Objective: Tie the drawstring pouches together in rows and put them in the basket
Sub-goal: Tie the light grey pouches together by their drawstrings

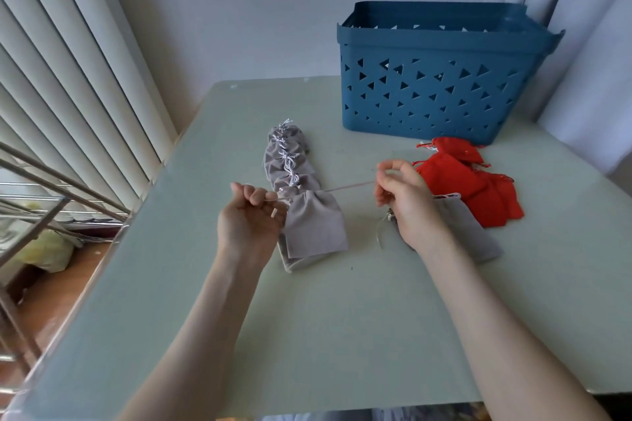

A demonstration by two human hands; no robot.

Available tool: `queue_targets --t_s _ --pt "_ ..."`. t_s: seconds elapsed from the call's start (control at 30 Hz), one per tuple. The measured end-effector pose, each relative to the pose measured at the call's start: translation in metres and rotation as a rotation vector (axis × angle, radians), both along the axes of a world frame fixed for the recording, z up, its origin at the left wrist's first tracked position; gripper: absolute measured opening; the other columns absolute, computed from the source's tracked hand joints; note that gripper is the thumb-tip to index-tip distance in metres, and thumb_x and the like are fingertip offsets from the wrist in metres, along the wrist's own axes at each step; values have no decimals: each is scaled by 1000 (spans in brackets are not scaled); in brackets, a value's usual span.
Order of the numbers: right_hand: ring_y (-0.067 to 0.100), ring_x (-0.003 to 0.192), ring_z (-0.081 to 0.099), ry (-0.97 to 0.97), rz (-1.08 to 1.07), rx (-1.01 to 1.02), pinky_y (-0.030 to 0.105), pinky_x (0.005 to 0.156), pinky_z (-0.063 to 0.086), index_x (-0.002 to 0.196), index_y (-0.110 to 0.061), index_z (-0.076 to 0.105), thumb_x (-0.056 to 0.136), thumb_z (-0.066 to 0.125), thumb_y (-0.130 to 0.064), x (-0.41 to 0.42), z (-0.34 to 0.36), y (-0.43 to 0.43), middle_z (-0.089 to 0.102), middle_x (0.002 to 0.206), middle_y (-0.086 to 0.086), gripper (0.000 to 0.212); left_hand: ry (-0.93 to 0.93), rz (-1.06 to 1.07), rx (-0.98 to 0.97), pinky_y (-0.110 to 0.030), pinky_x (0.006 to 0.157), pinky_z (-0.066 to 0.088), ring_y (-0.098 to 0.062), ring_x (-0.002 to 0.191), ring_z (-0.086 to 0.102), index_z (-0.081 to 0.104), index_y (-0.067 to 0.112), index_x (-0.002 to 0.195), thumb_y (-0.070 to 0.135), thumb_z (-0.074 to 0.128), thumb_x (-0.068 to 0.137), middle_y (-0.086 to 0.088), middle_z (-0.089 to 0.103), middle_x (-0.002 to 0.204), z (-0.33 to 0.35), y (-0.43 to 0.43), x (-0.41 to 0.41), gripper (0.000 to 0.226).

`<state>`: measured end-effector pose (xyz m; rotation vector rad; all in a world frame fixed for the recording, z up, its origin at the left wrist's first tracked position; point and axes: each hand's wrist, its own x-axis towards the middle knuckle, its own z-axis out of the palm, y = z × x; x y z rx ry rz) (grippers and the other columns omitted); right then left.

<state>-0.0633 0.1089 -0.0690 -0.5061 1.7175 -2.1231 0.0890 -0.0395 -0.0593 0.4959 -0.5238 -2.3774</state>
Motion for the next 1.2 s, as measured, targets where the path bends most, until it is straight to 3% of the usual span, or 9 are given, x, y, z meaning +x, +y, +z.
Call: queue_targets --t_s 0.2,0.33,0.5,0.67,0.8,0.93,1.07,1.13,1.2 --pt "8 61 50 74 299 -82 21 61 39 93 -12 59 96 48 -8 8 11 6 54 63 -3 13 -84 -232 -282 -12 45 39 -5 48 44 44 10 82 0 29 99 3 51 59 3 12 -6 25" --pt "10 64 53 99 618 -144 19 61 40 86 -13 65 88 46 -10 22 21 10 60 67 -1 20 -38 -475 -344 -8 29 27 -1 35 36 42 7 84 7 40 91 0 47 51 6 20 3 7" --pt "17 64 53 146 781 -110 28 61 36 96 -14 62 93 41 -11 27 29 17 66 72 5 21 -208 -721 -572 -9 30 30 -1 35 37 61 3 77 14 46 93 -3 44 49 1 30 5 25" --pt "21 61 48 273 741 62 28 59 34 90 -12 44 92 45 -11 33 26 11 66 68 7 2 -372 -767 -662 -11 29 24 -1 36 31 58 -3 90 5 40 98 -7 41 73 -3 36 1 22" --pt "18 52 44 275 600 76 20 56 39 84 -10 51 93 52 -1 34 25 8 59 64 4 13 -439 -787 -821 -11 33 17 -2 37 28 64 5 100 4 39 98 1 52 57 5 43 4 25" --pt "9 67 41 373 403 180 18 62 34 76 -24 61 84 66 -14 30 20 4 48 69 -2 13 -443 -805 -862 -14 35 18 -5 40 30 70 10 88 2 39 96 2 47 53 7 44 6 33" --pt "6 66 40 376 355 251 19 63 33 75 -25 63 86 67 -12 30 17 3 49 70 -3 17 -391 -830 -845 -14 35 24 -8 40 33 69 10 80 17 50 80 0 47 53 12 43 8 20" --pt "6 66 43 360 334 252 20 63 36 78 -24 63 88 65 -14 31 15 0 52 71 -1 14 -420 -791 -859 -15 35 23 -8 39 32 66 11 74 25 59 83 1 45 51 14 44 8 18" --pt "7 61 46 317 278 231 20 60 39 85 -19 60 93 60 -19 31 14 -3 55 71 -1 7 -440 -717 -834 -14 34 19 -6 36 30 62 11 73 27 51 94 2 44 49 12 43 6 29"
